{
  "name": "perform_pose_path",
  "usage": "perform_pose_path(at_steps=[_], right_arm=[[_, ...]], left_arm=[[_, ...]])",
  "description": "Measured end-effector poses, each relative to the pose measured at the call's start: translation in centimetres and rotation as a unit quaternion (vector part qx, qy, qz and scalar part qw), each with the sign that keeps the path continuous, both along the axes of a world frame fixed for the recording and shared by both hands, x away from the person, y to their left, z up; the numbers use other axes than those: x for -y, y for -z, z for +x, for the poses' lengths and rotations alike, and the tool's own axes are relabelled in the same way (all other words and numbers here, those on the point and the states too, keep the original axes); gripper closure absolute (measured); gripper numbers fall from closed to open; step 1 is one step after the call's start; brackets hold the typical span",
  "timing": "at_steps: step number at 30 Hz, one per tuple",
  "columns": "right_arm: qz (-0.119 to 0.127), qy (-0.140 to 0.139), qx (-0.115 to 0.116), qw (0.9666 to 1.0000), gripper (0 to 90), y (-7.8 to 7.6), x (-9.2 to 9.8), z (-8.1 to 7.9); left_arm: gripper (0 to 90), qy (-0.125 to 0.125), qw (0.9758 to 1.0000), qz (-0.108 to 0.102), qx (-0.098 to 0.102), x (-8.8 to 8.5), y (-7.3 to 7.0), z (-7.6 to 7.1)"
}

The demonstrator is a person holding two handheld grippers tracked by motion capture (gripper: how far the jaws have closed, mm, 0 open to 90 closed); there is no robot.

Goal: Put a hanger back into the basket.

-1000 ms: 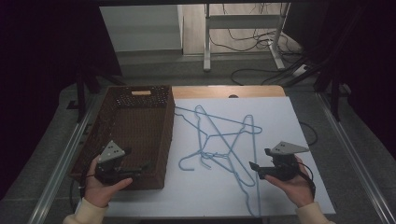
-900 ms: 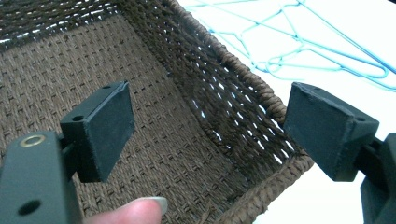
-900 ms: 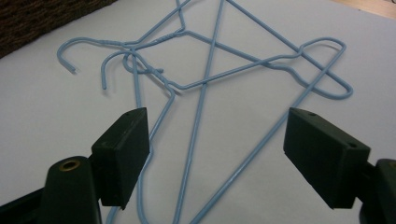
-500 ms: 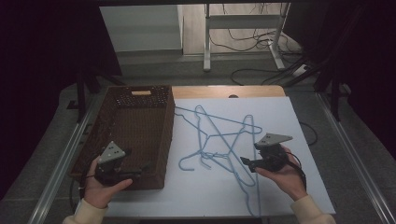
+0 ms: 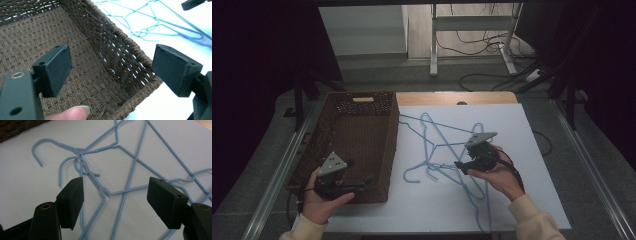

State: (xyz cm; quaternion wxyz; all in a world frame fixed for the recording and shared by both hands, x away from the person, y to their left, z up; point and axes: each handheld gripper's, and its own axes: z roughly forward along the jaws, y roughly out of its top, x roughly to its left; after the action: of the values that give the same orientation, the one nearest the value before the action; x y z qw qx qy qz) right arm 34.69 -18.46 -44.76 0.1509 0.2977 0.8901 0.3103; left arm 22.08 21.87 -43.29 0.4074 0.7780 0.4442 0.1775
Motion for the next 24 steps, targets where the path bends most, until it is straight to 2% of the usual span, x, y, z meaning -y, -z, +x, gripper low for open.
perform_pose_path(at_steps=[5,13,17,21,24], right_arm=[[-0.021,-0.010,-0.007,0.9997,31.5,0.7,-1.1,0.9],[-0.042,-0.024,-0.023,0.9986,33.4,1.8,-2.3,2.1],[-0.062,-0.034,-0.038,0.9968,36.5,2.9,-3.3,2.8],[-0.074,-0.039,-0.041,0.9957,38.0,3.3,-3.9,3.0],[-0.089,-0.049,-0.048,0.9937,42.4,3.9,-4.5,3.3]], left_arm=[[16.3,0.001,1.0000,0.001,-0.003,0.1,0.1,0.0],[16.3,-0.002,1.0000,0.000,-0.001,0.0,-0.1,-0.2],[16.3,-0.002,1.0000,-0.001,0.000,-0.1,-0.2,-0.3],[16.3,-0.002,1.0000,0.000,-0.001,-0.1,-0.1,-0.4],[16.3,-0.003,1.0000,0.000,0.000,-0.2,-0.2,-0.4]])
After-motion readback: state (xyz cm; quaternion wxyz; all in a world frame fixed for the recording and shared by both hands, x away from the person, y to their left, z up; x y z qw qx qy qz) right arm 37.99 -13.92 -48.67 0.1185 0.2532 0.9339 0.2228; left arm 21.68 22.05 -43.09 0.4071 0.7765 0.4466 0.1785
